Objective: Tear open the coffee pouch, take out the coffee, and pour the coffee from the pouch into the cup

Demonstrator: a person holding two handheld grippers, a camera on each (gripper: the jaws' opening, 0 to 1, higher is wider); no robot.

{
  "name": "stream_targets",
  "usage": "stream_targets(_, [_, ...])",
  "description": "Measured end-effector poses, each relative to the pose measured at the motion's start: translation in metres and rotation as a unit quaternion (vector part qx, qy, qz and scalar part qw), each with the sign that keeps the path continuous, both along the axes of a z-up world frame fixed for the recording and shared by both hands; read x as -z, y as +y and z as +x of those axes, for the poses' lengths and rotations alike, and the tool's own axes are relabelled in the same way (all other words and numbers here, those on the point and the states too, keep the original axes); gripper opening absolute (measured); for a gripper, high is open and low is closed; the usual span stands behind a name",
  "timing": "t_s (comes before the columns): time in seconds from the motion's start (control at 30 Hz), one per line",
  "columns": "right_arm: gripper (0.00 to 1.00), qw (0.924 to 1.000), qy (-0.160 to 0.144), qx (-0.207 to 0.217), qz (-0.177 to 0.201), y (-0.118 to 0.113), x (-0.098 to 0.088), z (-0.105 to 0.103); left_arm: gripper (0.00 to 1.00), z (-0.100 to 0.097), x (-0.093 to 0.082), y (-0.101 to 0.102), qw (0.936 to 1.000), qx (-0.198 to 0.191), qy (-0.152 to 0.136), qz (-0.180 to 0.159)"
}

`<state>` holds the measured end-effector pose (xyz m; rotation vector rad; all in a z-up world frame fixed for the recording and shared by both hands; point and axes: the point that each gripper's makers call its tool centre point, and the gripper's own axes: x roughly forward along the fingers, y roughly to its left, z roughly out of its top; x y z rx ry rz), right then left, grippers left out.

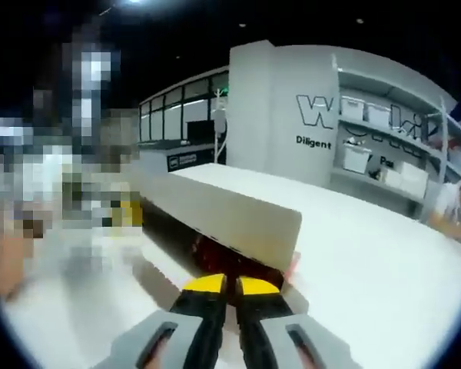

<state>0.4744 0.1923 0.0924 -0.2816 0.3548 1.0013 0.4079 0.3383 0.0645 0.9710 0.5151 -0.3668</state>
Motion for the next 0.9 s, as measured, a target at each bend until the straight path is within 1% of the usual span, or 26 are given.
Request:
stream_targets(0.13, [0.06,0.9999,-0.01,-0.005,-0.01,0.002,-0.004,-0.003,0.06,0.0,0.0,0.0,1.0,0.0,0.001,0.0])
stream_targets(0.2, [0.06,0.9998,-0.008,-0.008,-0.018,0.003,0.001,-0.002,0.06,0.0,0.0,0.0,1.0,0.0,0.001,0.0])
stream_targets(0.3, [0.07,0.9997,0.001,-0.01,-0.024,0.005,0.012,-0.002,0.06,0.0,0.0,0.0,1.0,0.0,0.002,0.0])
stream_targets(0.37, [0.07,0.9998,0.002,-0.01,-0.019,0.006,0.011,-0.002,0.06,-0.001,0.0,-0.001,1.0,0.0,0.003,0.0])
stream_targets(0.63, [0.05,0.9998,-0.008,0.0,-0.019,0.005,0.013,0.005,0.06,0.0,0.0,-0.001,1.0,0.001,0.002,0.0])
stream_targets(0.77, [0.06,1.0,-0.002,0.0,-0.008,0.009,0.014,0.006,0.06,0.0,0.001,-0.001,1.0,0.001,0.003,0.0])
stream_targets(0.9, [0.06,0.9998,-0.016,0.005,-0.014,0.01,0.015,0.008,0.06,-0.001,0.001,-0.001,1.0,0.001,0.002,0.0])
